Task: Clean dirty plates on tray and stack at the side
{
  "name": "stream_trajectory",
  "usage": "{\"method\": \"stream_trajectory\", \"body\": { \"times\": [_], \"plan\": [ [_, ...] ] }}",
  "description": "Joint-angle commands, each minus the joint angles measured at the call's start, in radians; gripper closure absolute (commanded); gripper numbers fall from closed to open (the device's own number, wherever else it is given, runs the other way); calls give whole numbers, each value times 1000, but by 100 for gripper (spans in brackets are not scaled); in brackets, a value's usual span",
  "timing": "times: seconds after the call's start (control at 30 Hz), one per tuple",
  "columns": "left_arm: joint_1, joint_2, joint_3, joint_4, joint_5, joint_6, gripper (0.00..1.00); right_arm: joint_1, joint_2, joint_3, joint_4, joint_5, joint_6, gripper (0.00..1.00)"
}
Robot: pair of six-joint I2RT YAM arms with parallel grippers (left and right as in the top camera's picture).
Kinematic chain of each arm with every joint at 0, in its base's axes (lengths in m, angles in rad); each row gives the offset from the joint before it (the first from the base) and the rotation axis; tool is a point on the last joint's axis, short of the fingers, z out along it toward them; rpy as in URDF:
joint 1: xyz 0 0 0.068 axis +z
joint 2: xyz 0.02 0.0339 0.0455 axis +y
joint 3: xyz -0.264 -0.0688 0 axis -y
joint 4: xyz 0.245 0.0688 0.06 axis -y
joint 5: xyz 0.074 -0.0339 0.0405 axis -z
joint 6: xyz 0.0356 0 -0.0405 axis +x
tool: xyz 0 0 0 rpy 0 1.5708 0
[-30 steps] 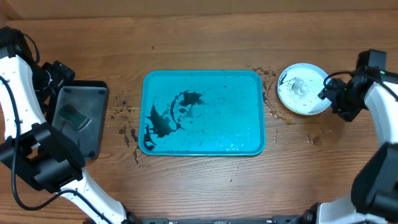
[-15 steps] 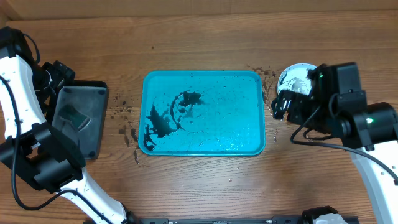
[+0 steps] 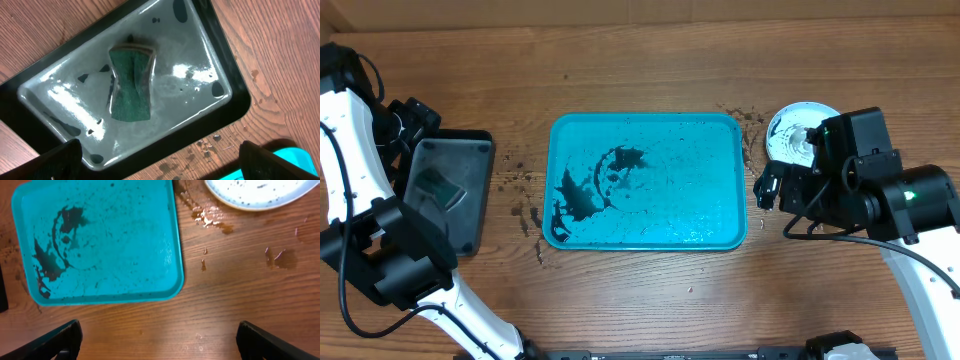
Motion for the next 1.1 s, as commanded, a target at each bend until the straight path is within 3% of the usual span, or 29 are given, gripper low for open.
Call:
{"method": "stream_trajectory", "body": {
  "times": [0.0,0.2,0.63,0.8,1.07],
  "plan": [
    [-9,-15,13,1,3,13,0,-3,-14,6,24,41,-6,0],
    [-9,-15,13,1,3,13,0,-31,-173,-125,195,43,-40,0],
    [-9,-15,13,1,3,13,0,-92,-1011,-1079,1049,39,-40,0],
    [-9,-15,13,1,3,13,0,-92,-1163,-1221,1215,33,-40,0],
    [-9,-15,13,1,3,12,0,-93,-1221,-1327,1401,48,-65,0]
  ]
}}
